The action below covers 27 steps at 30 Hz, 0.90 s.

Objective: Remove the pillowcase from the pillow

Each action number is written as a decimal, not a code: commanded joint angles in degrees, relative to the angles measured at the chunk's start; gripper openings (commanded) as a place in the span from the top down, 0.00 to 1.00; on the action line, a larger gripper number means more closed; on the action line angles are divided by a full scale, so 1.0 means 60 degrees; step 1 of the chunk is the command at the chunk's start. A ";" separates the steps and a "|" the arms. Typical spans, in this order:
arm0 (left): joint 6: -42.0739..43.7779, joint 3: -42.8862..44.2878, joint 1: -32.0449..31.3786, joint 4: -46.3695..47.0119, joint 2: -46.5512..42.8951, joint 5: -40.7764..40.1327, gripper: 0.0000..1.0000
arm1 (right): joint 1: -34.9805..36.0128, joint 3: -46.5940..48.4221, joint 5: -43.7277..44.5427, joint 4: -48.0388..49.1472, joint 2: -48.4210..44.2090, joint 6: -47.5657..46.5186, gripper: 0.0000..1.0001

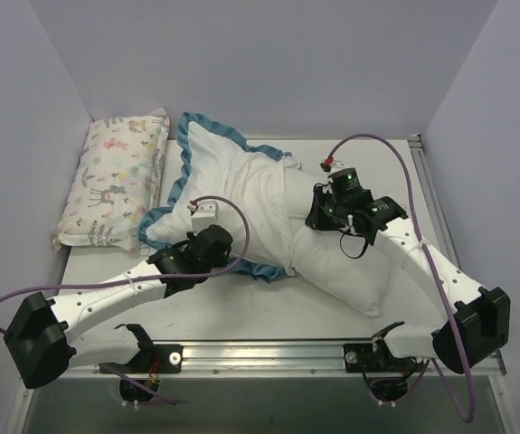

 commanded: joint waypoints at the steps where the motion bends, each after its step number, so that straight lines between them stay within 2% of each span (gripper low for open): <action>1: -0.0518 0.0466 0.0701 -0.1254 -0.0460 -0.1272 1.00 | -0.0918 0.0781 0.1039 -0.0796 -0.0412 -0.0209 1.00; 8: -0.0416 0.0231 0.3659 -0.1578 -0.2131 -0.0820 1.00 | -0.2559 0.1689 0.0308 -0.1192 -0.0339 0.0054 1.00; 10: -0.0386 0.0362 0.4710 -0.1636 -0.2307 -0.0556 1.00 | -0.2781 0.1821 0.0190 -0.1251 -0.0354 0.0099 1.00; 13: -0.0357 0.0538 0.5725 -0.1607 -0.2425 -0.0219 1.00 | -0.3191 0.2027 0.0087 -0.1412 -0.0412 0.0084 1.00; 14: -0.0386 0.0684 0.6424 -0.1607 -0.2425 -0.0059 1.00 | -0.3323 0.2027 0.0029 -0.1441 -0.0499 0.0113 1.00; 17: -0.0211 0.0933 0.7394 -0.1358 -0.2119 0.0805 1.00 | -0.3923 0.1969 -0.0308 -0.1471 -0.0719 0.0157 1.00; 20: 0.0067 0.1095 0.7500 -0.1139 -0.1533 0.1289 1.00 | -0.4130 0.1881 -0.0543 -0.1515 -0.0910 0.0099 1.00; 21: 0.0212 0.1023 0.7428 -0.0877 -0.1416 0.2117 1.00 | -0.4115 0.1852 -0.0848 -0.1500 -0.0954 0.0084 1.00; 24: 0.0346 0.0468 0.6640 -0.0145 -0.1385 0.2463 1.00 | -0.3371 0.1574 -0.0939 -0.1326 -0.1246 -0.0295 1.00; 25: 0.0360 0.0393 0.6433 -0.0070 -0.1371 0.2462 1.00 | -0.2324 0.1530 -0.0315 -0.1295 -0.1349 -0.0630 0.96; 26: 0.0360 0.0320 0.6242 -0.0025 -0.1327 0.2462 1.00 | -0.1806 0.1486 0.0025 -0.1281 -0.1538 -0.0778 0.78; 27: 0.0360 0.0276 0.6081 -0.0010 -0.1269 0.2346 1.00 | -0.1235 0.1442 0.0260 -0.1150 -0.1642 -0.0910 0.65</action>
